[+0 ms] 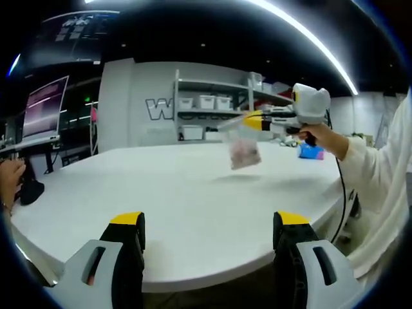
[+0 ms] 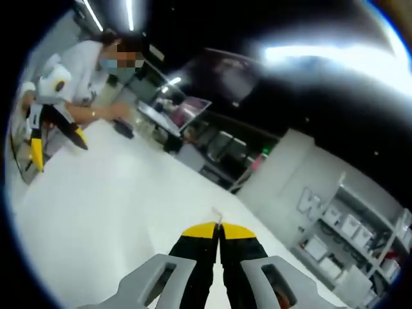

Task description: Open the resealable bag by pulling the two sides of the seal apart until the entire bag opening is separated and visibly accessible.

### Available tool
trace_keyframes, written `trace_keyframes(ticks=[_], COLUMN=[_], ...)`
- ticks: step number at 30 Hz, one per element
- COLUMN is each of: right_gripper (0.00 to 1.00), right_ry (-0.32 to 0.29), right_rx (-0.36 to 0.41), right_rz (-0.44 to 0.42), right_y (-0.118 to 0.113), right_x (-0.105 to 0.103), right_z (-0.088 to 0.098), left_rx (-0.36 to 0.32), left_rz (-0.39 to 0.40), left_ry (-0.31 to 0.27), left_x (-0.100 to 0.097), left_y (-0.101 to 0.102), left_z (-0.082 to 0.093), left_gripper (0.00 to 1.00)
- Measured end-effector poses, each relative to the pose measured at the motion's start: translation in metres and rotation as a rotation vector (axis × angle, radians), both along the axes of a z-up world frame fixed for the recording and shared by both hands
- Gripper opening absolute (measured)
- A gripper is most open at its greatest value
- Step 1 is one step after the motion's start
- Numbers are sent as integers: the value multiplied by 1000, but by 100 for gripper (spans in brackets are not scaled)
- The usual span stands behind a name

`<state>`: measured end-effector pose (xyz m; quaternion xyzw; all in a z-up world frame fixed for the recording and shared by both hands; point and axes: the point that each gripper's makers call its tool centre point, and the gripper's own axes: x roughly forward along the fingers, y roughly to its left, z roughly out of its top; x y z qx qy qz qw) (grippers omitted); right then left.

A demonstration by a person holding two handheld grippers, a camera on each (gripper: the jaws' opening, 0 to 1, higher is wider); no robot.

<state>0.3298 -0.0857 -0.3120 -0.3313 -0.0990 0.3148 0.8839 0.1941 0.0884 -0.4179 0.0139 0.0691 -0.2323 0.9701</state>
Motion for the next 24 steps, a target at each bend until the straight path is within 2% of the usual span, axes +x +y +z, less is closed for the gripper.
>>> trace_keyframes(ticks=[9,15,24], right_gripper=[0,0,0], right_ry=[-24,-65,-43], right_rx=[-67,-110,-96], right_rz=[20,24,67], right_y=[7,12,22], right_x=[-27,-44,-72], right_z=[-15,-22,-37], left_rx=[0,0,2], left_rz=[-7,-13,-15], left_ry=[5,6,8], left_x=[0,0,-1], left_y=[-3,-5,-6], left_z=[-2,-2,-3], left_gripper=[80,80,80])
